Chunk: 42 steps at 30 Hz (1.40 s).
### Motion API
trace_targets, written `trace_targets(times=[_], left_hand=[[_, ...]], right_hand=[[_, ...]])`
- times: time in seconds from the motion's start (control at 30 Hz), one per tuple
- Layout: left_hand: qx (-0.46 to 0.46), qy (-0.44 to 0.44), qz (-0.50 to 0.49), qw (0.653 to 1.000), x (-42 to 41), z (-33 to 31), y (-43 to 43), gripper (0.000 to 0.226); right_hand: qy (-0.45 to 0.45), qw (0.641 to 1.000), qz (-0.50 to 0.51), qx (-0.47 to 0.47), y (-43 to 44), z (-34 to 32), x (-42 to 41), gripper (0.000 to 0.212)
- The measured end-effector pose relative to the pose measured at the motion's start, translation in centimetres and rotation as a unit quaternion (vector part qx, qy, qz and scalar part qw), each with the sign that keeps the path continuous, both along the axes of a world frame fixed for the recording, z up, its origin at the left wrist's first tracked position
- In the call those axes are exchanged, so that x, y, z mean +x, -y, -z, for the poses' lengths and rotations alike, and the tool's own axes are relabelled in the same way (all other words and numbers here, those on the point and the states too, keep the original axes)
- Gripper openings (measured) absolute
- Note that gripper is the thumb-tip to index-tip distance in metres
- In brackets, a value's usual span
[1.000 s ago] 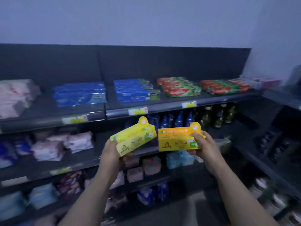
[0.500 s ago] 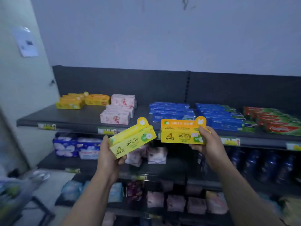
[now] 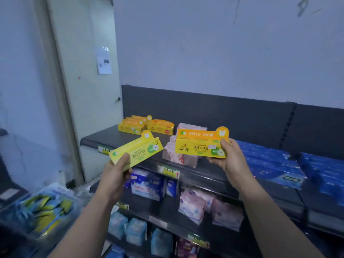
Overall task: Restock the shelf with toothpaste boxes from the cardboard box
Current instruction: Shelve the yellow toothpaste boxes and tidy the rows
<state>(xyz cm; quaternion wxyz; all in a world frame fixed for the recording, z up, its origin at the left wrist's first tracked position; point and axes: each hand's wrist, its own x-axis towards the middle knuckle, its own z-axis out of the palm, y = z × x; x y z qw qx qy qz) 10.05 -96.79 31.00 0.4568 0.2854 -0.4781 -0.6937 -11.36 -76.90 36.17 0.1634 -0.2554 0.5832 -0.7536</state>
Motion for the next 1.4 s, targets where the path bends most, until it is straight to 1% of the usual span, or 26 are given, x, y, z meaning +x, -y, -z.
trace_targets(times=[0.07,0.13,0.23,0.33,0.4,0.53,0.63,0.83,0.97,1.07,1.17,1.3,1.4], left_hand=[[-0.047,0.019,-0.031,0.998,-1.0,-0.6,2.3,0.012],[-0.075,0.023,-0.076,0.994,-1.9,-1.1,4.5,0.022],[-0.089,0.031,-0.113,0.989,-2.8,-1.1,7.9,0.033],[-0.100,0.069,-0.126,0.985,-2.9,-0.6,11.9,0.039],[-0.098,0.096,-0.112,0.984,-3.0,-0.5,14.4,0.042],[-0.092,0.103,-0.081,0.987,-4.3,-0.4,19.2,0.037],[-0.089,0.130,-0.034,0.987,-5.7,-0.4,23.5,0.032],[-0.095,0.218,0.071,0.969,-7.7,-0.1,31.4,0.027],[-0.087,0.237,0.106,0.962,-8.5,0.4,35.4,0.025],[-0.121,0.257,0.123,0.951,-9.4,0.4,37.3,0.023],[-0.157,0.281,0.144,0.936,-10.2,0.4,38.8,0.021],[-0.210,0.305,0.152,0.916,-11.0,0.4,40.1,0.027],[-0.249,0.338,0.148,0.896,-11.2,0.6,40.4,0.027]], right_hand=[[-0.016,1.000,-0.020,0.006,2.6,-0.8,-1.1,0.020],[-0.036,0.998,-0.039,0.016,5.1,-1.4,-2.1,0.024],[-0.068,0.995,-0.067,0.036,8.8,-1.9,-3.5,0.026],[-0.082,0.991,-0.088,0.054,12.3,-1.9,-4.5,0.024],[-0.082,0.990,-0.098,0.061,14.6,-1.9,-5.1,0.023],[-0.080,0.989,-0.103,0.066,18.6,-1.9,-6.0,0.022],[-0.070,0.990,-0.100,0.071,21.9,-1.8,-6.6,0.022],[-0.045,0.991,-0.092,0.085,27.2,-1.5,-7.9,0.020],[-0.019,0.992,-0.075,0.104,29.9,-1.1,-8.3,0.019],[-0.012,0.992,-0.064,0.112,31.1,-0.7,-8.3,0.017],[-0.003,0.990,-0.069,0.123,31.6,-0.2,-8.1,0.022],[0.003,0.987,-0.080,0.140,31.6,0.3,-7.6,0.027],[0.010,0.985,-0.091,0.149,31.8,0.7,-6.8,0.027]])
